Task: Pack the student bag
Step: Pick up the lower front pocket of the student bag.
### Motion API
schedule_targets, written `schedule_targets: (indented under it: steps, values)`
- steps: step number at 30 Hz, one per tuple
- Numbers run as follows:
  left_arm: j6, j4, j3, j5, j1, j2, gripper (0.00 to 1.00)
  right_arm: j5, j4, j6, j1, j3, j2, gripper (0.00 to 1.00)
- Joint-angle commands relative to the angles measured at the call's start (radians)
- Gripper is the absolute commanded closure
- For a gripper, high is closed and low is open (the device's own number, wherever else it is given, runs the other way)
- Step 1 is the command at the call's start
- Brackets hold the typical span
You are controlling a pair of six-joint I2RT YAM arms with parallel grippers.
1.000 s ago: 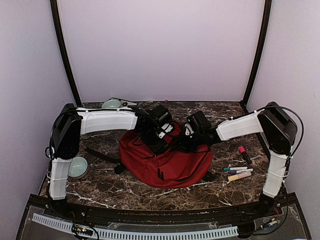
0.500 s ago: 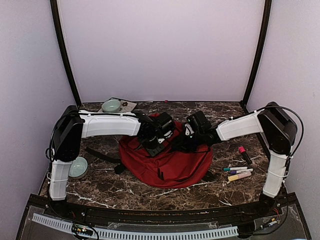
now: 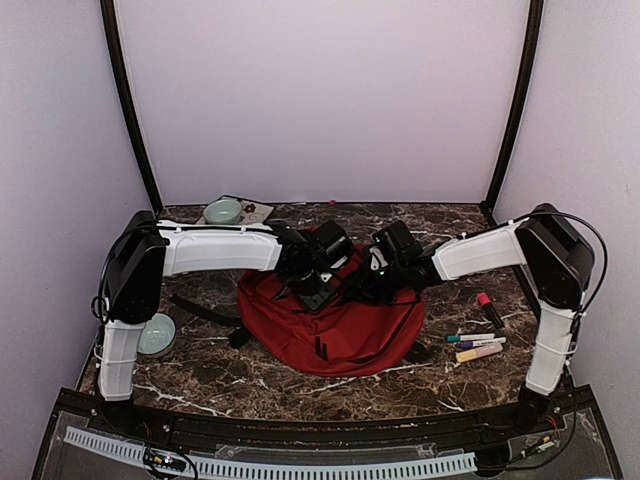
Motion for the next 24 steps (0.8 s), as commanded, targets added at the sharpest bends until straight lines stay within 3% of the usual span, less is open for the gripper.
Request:
schedule_targets:
  steps: [1, 12, 18, 20, 24]
  values:
    - [0.000, 0.074, 0.013, 0.046, -0.011, 0.013, 0.38, 0.009, -0.081, 0.007, -0.004, 0.003, 0.007, 0.89]
    - [0.018, 0.127, 0.044, -0.078, -0.008, 0.084, 0.51, 0.012, -0.082, 0.017, -0.005, -0.031, -0.021, 0.89]
    - [0.036, 0.140, 0.103, -0.059, 0.001, 0.126, 0.58, 0.012, -0.082, 0.018, -0.004, -0.043, -0.027, 0.89]
    - [0.043, 0.140, 0.122, -0.041, 0.001, 0.137, 0.66, 0.012, -0.084, 0.018, -0.005, -0.044, -0.029, 0.89]
    - [0.037, 0.128, 0.137, -0.033, 0.001, 0.138, 0.94, 0.015, -0.090, 0.015, -0.005, -0.040, -0.034, 0.89]
